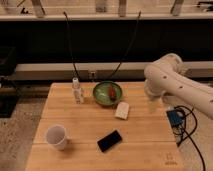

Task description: Knock the bottle over

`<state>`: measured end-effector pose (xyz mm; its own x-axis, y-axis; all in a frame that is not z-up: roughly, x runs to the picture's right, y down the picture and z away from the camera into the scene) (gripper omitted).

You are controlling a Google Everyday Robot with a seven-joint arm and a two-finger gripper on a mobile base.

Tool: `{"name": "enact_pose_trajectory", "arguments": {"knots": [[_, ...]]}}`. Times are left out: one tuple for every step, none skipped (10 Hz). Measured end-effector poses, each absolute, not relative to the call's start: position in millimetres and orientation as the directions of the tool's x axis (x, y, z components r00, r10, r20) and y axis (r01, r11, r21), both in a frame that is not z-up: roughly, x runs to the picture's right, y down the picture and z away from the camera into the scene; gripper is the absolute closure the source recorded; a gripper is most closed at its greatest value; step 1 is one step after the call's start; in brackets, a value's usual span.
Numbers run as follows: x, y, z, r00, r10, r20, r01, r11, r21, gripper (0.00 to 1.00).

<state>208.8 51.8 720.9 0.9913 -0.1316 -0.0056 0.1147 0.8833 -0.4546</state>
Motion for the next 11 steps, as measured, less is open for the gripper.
{"name": "enact_pose_trajectory", "arguments": {"knots": [[198.0,45.7,725.2,0.989,-0.148,0.001,0.132,0.885,-0.447,0.20],[188.8,40.6,728.3,0.986,-0.166,0.008,0.153,0.885,-0.440,0.20],[185.0,37.7,729.4,0.984,-0.178,0.013,0.166,0.885,-0.435,0.20],[177.8,32.5,731.7,0.981,-0.193,0.018,0.182,0.885,-0.428,0.20],[161.8,27.1,734.3,0.976,-0.213,0.033,0.207,0.884,-0.419,0.20],[148.0,22.2,737.3,0.972,-0.231,0.044,0.228,0.882,-0.412,0.20],[137.9,18.4,739.5,0.967,-0.249,0.053,0.249,0.880,-0.404,0.20],[133.2,15.6,741.1,0.963,-0.264,0.059,0.265,0.878,-0.399,0.20],[127.1,12.2,743.1,0.958,-0.279,0.068,0.282,0.876,-0.390,0.20],[119.7,9.4,745.7,0.953,-0.293,0.077,0.300,0.874,-0.382,0.20],[117.8,9.5,746.5,0.950,-0.300,0.081,0.308,0.873,-0.379,0.20]]}}
